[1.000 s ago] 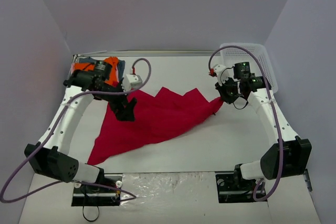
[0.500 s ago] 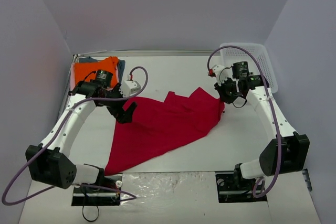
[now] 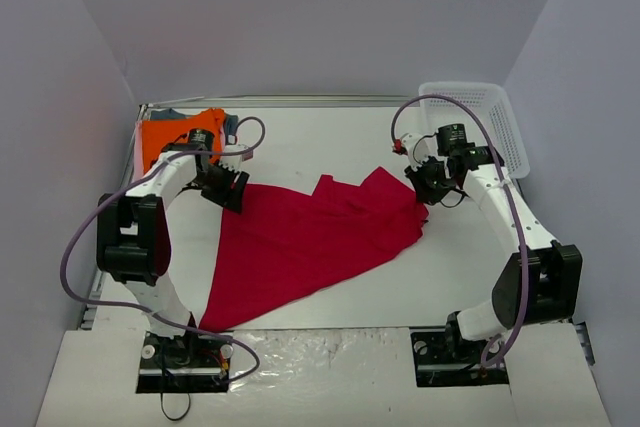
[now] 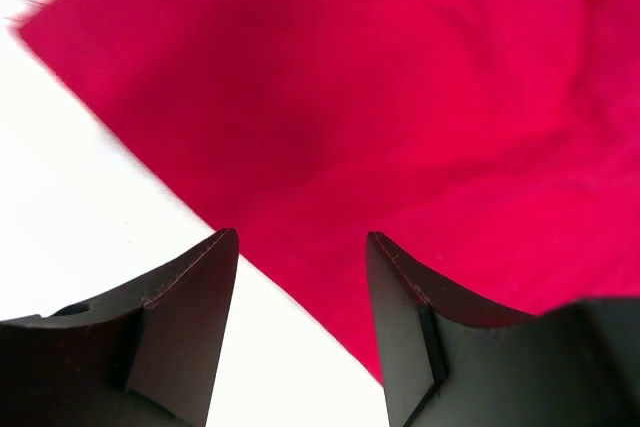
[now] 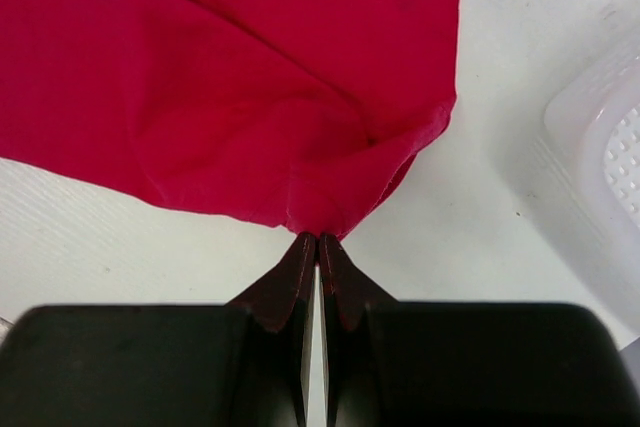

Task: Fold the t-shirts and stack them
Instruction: Move the tshirt to the center of the board

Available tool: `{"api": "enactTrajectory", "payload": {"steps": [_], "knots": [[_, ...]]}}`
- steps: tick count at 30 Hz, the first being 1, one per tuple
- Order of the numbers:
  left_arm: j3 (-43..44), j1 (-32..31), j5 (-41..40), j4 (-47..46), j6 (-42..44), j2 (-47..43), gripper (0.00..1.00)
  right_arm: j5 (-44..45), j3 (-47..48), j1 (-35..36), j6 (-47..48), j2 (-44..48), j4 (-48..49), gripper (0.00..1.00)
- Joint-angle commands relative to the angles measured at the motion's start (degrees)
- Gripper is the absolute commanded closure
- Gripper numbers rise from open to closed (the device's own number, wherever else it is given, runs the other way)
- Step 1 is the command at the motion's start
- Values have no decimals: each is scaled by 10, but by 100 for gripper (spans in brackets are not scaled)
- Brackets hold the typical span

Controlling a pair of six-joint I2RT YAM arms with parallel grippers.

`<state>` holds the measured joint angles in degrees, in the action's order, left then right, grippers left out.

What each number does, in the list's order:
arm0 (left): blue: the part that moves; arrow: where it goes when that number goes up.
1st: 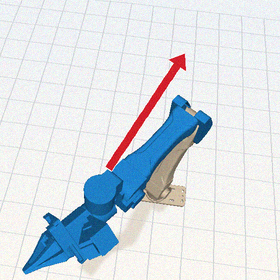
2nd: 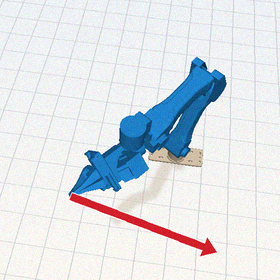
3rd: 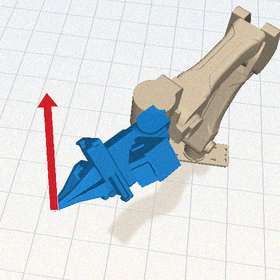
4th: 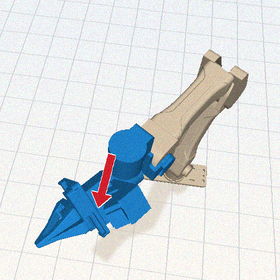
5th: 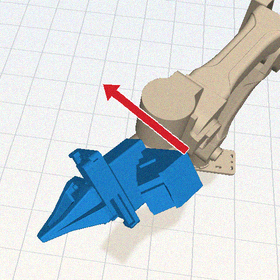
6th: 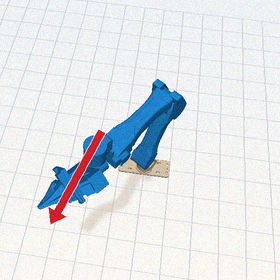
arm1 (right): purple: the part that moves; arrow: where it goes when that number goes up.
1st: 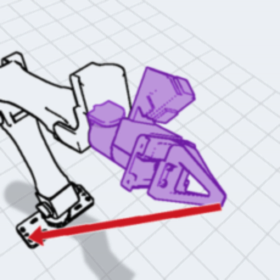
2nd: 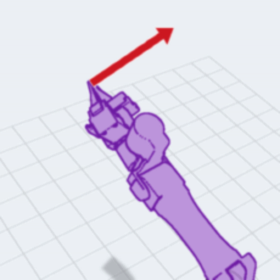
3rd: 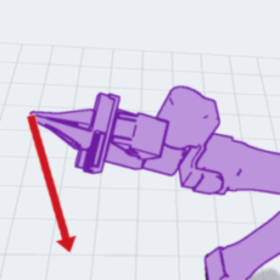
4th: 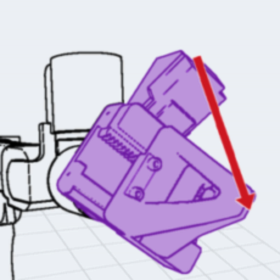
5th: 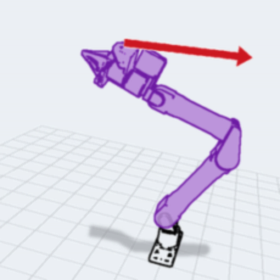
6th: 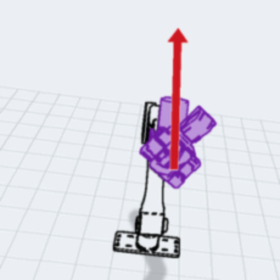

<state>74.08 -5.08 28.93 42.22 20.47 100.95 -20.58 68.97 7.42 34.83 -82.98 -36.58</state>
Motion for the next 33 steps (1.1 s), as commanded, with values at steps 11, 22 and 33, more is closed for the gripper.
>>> {"api": "enactTrajectory", "payload": {"steps": [11,22,33], "knots": [[61,8,-79,-135,-103,68,49,-21,-23,-4,2,-26,14,100],[58,9,-152,-216,-133,94,55,-25,-51,-4,-3,-29,27,100],[51,6,-123,-202,-115,151,60,-24,-36,-4,-13,-37,27,100]]}}
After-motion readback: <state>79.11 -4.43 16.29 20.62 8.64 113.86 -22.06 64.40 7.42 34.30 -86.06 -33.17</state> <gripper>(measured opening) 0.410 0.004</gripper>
